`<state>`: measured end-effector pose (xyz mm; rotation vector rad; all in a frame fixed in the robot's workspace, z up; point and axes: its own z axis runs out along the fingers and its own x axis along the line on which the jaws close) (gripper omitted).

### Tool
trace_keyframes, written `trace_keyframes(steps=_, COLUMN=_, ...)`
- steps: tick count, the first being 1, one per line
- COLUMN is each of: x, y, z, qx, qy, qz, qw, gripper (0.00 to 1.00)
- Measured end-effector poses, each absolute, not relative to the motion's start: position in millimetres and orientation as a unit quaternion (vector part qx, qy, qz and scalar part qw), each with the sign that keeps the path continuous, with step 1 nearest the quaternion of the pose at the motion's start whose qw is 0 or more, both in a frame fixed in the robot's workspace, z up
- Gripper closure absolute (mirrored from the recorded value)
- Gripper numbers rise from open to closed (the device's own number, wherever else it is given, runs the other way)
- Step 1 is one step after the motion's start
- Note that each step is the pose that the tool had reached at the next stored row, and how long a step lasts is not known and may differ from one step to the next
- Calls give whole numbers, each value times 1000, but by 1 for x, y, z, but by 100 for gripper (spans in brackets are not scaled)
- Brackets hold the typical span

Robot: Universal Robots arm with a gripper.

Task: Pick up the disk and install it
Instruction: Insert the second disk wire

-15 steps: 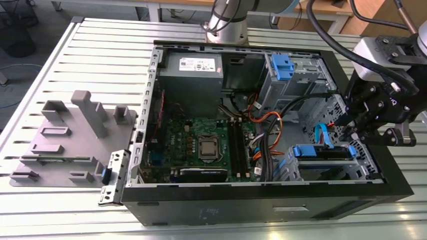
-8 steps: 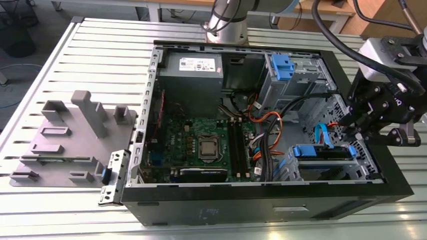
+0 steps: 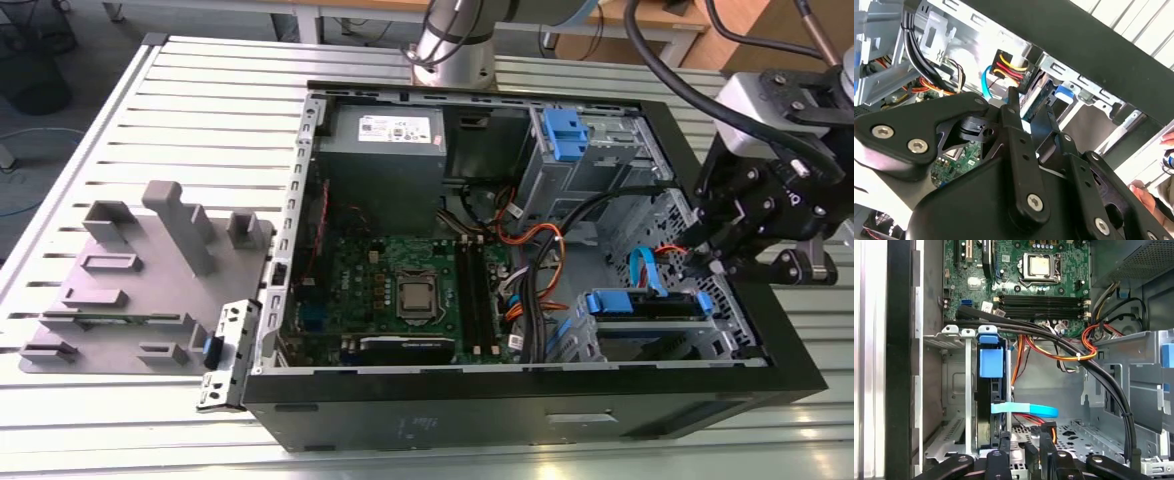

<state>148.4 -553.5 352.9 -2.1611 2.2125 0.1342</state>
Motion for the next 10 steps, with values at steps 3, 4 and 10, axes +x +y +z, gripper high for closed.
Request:
trace_keyframes(steps=3, x=154, y=-552, z=351, qx=-698, qy=715, qz=44, qw=22, gripper=63)
trace_keyframes(steps=4, x=156, y=-552, z=351, qx=-698, qy=715, qz=44, qw=22, gripper=63)
trace_keyframes(steps=10, x=165, y=-550, z=348, qx=-698, qy=715, qz=44, qw=21, gripper=63)
